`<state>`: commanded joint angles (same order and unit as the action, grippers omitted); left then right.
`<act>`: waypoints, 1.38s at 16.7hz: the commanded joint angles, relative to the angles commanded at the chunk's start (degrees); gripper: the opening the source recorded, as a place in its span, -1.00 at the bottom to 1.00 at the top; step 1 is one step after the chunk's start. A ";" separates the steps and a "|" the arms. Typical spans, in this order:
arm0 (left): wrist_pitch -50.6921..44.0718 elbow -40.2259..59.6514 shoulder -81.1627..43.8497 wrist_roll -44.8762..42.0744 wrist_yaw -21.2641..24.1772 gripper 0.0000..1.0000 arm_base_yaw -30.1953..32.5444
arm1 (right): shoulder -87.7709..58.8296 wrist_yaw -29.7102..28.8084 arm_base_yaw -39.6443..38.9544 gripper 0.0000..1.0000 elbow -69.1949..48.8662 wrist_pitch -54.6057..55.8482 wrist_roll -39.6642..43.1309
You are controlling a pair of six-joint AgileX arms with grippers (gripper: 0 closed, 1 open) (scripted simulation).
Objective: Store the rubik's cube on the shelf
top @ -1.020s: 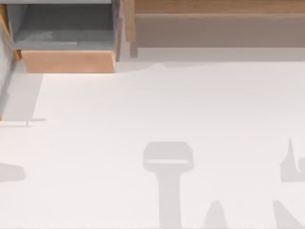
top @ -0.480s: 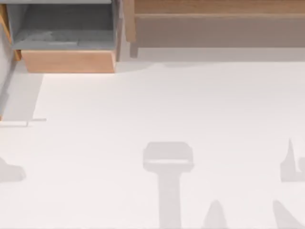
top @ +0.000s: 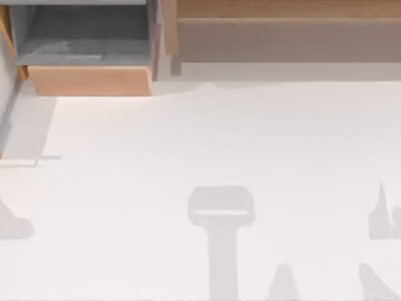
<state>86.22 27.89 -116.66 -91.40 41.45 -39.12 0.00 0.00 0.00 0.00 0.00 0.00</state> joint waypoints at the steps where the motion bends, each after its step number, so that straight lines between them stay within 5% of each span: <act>1: 0.00 0.00 0.00 0.00 0.00 1.00 0.00 | 0.00 0.00 0.00 1.00 0.00 0.00 0.00; 13: 1.72 -2.91 1.04 -0.17 2.39 1.00 -2.82 | 0.00 0.00 0.00 1.00 0.00 0.00 0.00; 18: -4.73 4.59 1.60 0.69 -3.85 1.00 -7.35 | 0.00 0.00 0.00 1.00 0.00 0.00 0.00; 23: -22.76 20.22 1.50 4.83 -13.54 1.00 -11.02 | 0.00 0.00 0.00 1.00 0.00 0.00 0.00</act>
<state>63.45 48.11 -115.16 -86.58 27.91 -50.13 0.00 0.00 0.00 0.00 0.00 0.00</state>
